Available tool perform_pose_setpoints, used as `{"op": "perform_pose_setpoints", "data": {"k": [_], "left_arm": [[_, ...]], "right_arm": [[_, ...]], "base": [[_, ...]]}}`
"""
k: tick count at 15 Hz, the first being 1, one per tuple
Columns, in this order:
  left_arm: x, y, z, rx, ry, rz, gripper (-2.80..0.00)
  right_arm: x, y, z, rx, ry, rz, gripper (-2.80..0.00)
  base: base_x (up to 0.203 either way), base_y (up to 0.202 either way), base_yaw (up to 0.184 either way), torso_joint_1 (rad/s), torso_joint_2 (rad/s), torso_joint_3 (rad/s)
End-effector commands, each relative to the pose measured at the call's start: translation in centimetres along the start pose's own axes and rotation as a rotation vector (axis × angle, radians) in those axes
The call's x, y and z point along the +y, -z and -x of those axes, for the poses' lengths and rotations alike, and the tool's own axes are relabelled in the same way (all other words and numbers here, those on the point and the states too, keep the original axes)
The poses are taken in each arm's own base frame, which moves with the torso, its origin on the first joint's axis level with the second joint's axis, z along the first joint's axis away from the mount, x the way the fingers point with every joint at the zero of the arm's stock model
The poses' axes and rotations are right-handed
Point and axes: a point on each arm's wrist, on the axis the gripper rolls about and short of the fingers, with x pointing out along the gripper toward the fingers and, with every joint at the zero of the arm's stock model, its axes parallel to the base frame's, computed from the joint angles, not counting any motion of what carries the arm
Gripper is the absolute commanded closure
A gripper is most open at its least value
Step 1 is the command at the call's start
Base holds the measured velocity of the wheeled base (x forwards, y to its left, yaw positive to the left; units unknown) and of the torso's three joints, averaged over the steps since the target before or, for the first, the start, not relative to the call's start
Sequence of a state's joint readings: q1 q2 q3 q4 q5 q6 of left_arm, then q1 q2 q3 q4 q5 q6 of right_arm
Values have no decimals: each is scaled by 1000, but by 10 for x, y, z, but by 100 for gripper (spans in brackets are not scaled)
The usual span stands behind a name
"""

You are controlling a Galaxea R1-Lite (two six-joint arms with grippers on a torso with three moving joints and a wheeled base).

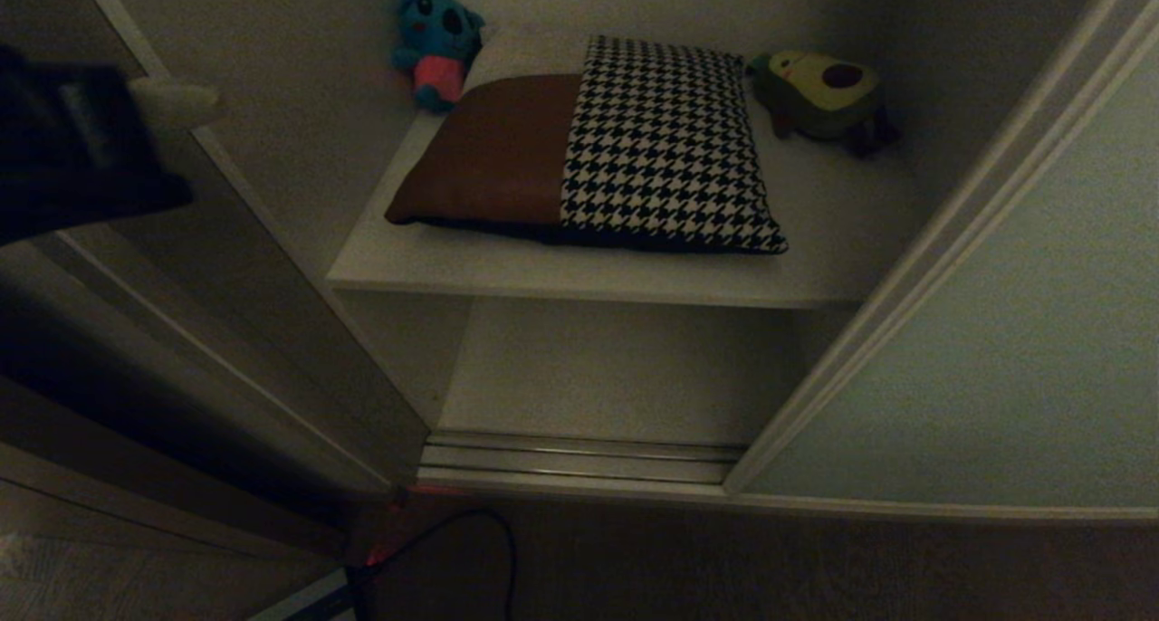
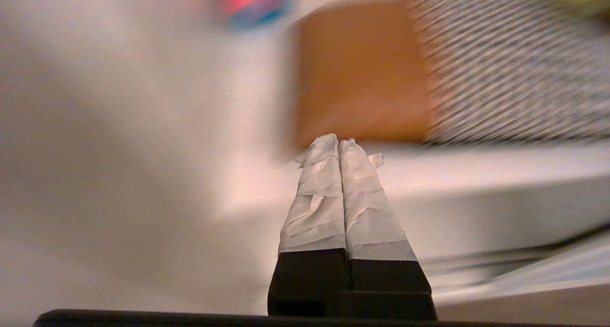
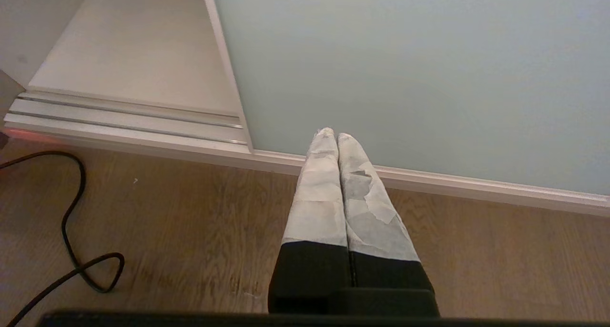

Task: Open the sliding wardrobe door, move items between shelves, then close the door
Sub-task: Open the door

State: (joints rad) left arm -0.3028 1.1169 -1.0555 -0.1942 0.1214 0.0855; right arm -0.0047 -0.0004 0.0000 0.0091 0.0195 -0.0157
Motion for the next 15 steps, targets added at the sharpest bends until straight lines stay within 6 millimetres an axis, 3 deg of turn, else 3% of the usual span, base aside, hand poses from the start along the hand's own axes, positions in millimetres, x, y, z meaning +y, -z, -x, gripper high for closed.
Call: {"op": "perform_pose_setpoints", "data": {"k": [1, 4, 7, 9, 12, 15], "left_arm": [[22, 11, 73, -62, -133, -20, 0], [14, 55, 137, -55, -133, -30, 0], [1, 133, 177, 35, -117, -21, 0], [-2, 175, 180, 141, -112, 15, 0], [-3, 218, 177, 214, -104, 37, 0], [-3, 226, 177, 181, -51, 51, 0]], "right_arm": [[0, 1, 0, 4, -1, 1, 0], [0, 1, 0, 5, -1, 1, 0], [0, 1, 0, 4, -1, 1, 0], [0, 1, 0, 4, -1, 0, 0], [0, 1, 0, 4, -1, 1, 0], [0, 1, 0, 2, -1, 1, 0]], "base": [[0, 0, 0, 0, 0, 0], [0, 0, 0, 0, 0, 0], [0, 0, 0, 0, 0, 0], [0, 0, 0, 0, 0, 0], [0, 0, 0, 0, 0, 0], [0, 0, 0, 0, 0, 0]]}}
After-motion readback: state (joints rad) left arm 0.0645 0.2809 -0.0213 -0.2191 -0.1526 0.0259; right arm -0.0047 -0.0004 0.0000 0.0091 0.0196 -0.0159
